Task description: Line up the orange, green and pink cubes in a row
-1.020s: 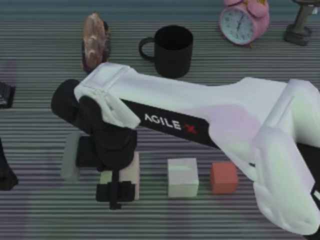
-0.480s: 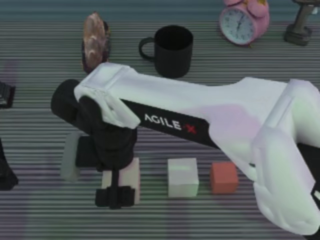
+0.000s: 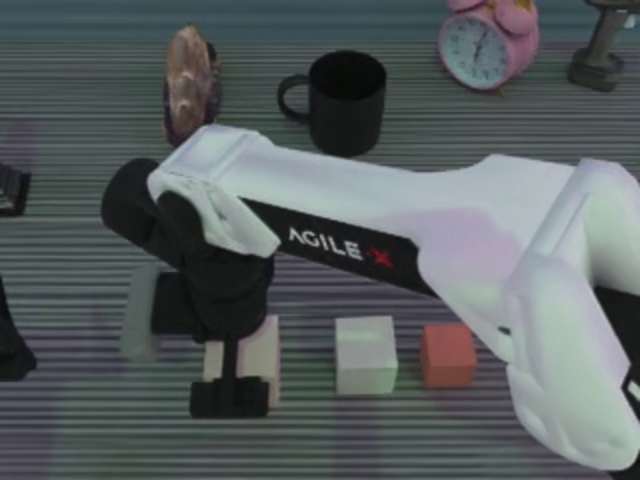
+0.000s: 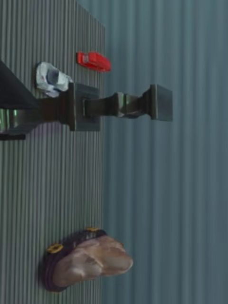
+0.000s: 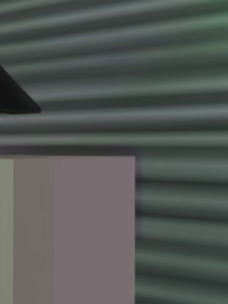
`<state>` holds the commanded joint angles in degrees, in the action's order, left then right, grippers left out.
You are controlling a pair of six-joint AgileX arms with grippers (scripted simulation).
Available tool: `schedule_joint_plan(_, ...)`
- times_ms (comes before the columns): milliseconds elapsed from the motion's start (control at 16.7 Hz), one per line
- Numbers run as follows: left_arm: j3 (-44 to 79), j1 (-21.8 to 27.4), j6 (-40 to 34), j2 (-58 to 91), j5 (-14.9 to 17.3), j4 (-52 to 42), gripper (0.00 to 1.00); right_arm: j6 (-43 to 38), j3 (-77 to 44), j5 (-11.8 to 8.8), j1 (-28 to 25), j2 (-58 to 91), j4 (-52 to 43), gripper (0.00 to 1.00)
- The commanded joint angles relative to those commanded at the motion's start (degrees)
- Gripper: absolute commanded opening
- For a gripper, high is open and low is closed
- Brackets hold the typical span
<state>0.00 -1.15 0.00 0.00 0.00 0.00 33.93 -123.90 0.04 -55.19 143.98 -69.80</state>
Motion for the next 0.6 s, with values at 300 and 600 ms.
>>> schedule_joint_plan(300, 0.0, 0.0, 0.0, 0.0, 0.0, 0.0, 1.0, 0.1, -9.7, 0.0, -0.3, 0.6, -9.1, 1.0)
schedule_joint_plan(600, 0.0, 0.0, 0.0, 0.0, 0.0, 0.0, 1.0, 0.1, -17.1, 0.0, -0.4, 0.7, -16.4, 1.0)
